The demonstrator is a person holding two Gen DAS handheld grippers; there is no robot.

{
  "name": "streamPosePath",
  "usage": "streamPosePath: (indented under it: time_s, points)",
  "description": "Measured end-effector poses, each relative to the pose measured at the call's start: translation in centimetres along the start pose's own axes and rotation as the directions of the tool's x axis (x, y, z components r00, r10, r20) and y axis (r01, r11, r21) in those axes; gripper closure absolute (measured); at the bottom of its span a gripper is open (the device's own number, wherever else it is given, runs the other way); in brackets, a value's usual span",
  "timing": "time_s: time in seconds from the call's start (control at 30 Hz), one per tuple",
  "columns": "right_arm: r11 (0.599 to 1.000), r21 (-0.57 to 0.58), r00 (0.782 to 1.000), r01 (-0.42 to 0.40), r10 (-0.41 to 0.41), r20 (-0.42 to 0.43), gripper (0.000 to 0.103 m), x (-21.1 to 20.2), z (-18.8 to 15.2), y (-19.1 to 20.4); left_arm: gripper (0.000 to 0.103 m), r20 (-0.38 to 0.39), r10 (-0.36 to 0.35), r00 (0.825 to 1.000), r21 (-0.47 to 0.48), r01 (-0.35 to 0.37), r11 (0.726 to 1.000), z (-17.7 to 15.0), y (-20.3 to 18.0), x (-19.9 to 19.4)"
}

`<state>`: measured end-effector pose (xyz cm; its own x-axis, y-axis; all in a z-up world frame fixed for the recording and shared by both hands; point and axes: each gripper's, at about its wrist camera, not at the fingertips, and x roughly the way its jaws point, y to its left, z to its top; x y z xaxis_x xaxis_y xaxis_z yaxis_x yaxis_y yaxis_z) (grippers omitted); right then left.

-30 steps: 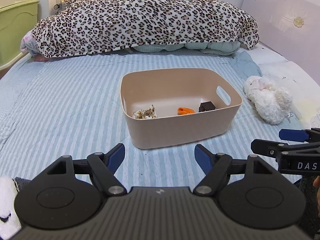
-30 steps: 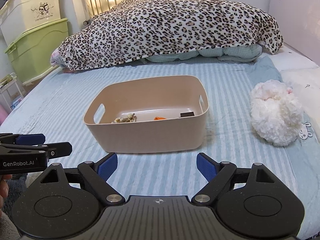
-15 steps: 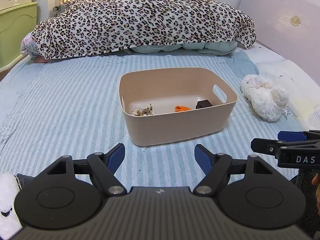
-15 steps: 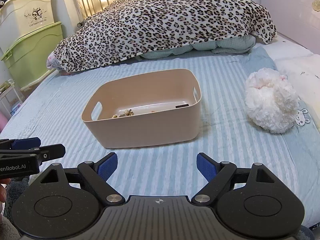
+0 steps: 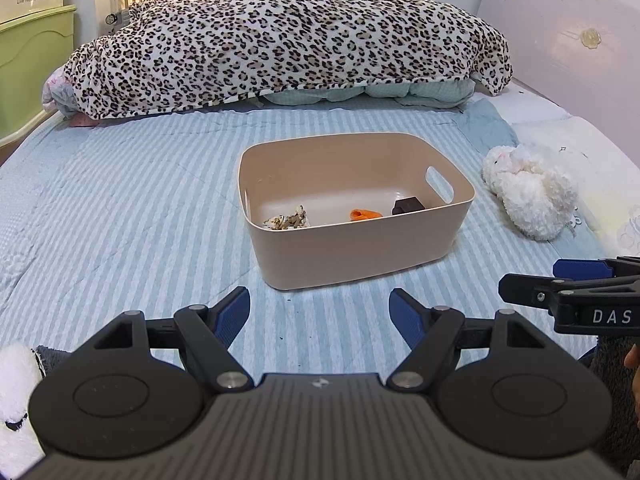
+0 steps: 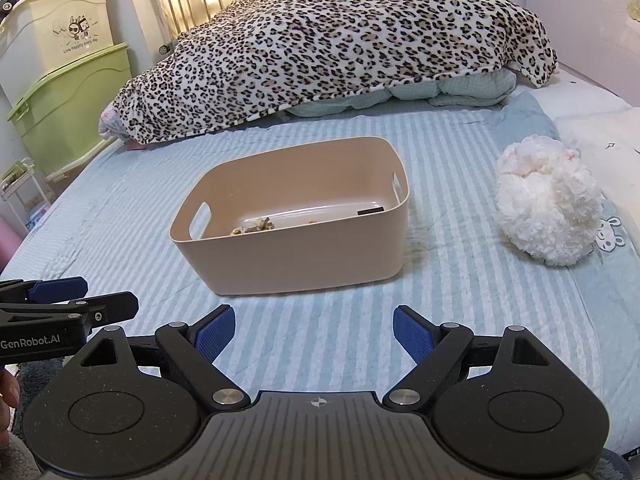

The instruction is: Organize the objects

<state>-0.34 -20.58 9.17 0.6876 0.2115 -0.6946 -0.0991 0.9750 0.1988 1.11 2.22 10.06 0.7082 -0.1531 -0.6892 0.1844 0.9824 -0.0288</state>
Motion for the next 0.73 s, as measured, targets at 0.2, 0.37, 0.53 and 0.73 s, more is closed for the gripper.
streamPosePath:
  time_s: [0.2, 0.37, 0.53, 0.73]
  points:
    - [1.000, -0.006, 1.000, 0.001, -0.001, 0.000, 0.015, -0.11, 0.16, 0.08, 0.026, 0.006, -0.017, 1.000, 0.008, 0.017, 1.000, -0.08, -0.21, -0.51]
    - [1.000, -0.005, 1.000, 0.002, -0.002, -0.002, 0.015, -0.10, 0.18, 0.09, 0.023, 0.008, -0.012, 1.000, 0.004, 0.011, 1.000, -0.08, -0.29, -0.67]
    - [1.000, -0.005, 1.000, 0.001, -0.001, -0.003, 0.015, -0.13, 0.16, 0.24, 0.022, 0.010, -0.011, 1.000, 0.004, 0.011, 1.000, -0.08, -0.28, -0.78]
    - [1.000, -0.003, 1.000, 0.004, -0.004, -0.005, 0.015, 0.03, 0.19, 0.31, 0.022, 0.012, -0.025, 1.000, 0.000, 0.025, 1.000, 0.06, -0.20, -0.95]
